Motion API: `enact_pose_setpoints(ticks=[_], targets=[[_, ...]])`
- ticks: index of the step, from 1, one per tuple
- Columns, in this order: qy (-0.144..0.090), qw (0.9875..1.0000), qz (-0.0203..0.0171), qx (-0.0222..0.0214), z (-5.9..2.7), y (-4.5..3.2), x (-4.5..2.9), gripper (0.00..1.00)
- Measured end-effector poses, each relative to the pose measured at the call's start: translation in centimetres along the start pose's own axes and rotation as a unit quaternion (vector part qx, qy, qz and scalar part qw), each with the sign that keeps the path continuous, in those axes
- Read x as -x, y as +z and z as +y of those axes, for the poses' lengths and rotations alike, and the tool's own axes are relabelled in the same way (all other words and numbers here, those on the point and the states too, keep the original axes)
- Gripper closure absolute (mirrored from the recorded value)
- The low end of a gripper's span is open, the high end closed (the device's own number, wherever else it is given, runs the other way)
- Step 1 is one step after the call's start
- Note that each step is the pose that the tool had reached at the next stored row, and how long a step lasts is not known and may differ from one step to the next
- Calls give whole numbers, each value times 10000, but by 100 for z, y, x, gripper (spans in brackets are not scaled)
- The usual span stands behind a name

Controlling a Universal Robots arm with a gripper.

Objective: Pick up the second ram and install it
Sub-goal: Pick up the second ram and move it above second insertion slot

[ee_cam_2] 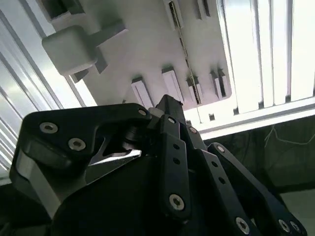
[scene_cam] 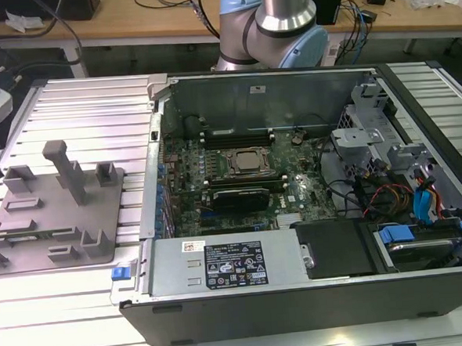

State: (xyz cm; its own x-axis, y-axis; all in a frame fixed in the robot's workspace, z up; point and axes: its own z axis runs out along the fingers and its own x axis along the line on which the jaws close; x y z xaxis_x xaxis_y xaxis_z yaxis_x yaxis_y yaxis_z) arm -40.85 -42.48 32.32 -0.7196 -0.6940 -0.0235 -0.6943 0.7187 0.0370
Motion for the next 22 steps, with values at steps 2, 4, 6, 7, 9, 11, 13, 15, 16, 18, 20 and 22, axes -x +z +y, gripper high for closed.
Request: enact_pose_setpoints(ticks=[2, 4, 6, 7, 9, 11, 13, 15, 16, 18, 20, 22], targets=[[-354, 9994, 14, 7, 0, 2, 0, 92], [-591, 9982, 24, 12, 0, 4, 0, 92], [-827, 9966, 33, 17, 0, 5, 0, 92], [-919, 9958, 37, 19, 0, 6, 0, 92], [-1413, 9899, 56, 30, 0, 10, 0, 92], [-1878, 9822, 72, 41, -1, 15, 0, 92], [-2246, 9744, 86, 50, -1, 18, 0, 92], [-2445, 9696, 93, 54, -1, 21, 0, 92], [-2577, 9662, 98, 57, -2, 24, 0, 92], [-2841, 9587, 108, 63, -1, 31, -1, 92], [-3041, 9525, 116, 68, -1, 36, -1, 92], [-3274, 9448, 124, 73, -2, 44, -1, 92]])
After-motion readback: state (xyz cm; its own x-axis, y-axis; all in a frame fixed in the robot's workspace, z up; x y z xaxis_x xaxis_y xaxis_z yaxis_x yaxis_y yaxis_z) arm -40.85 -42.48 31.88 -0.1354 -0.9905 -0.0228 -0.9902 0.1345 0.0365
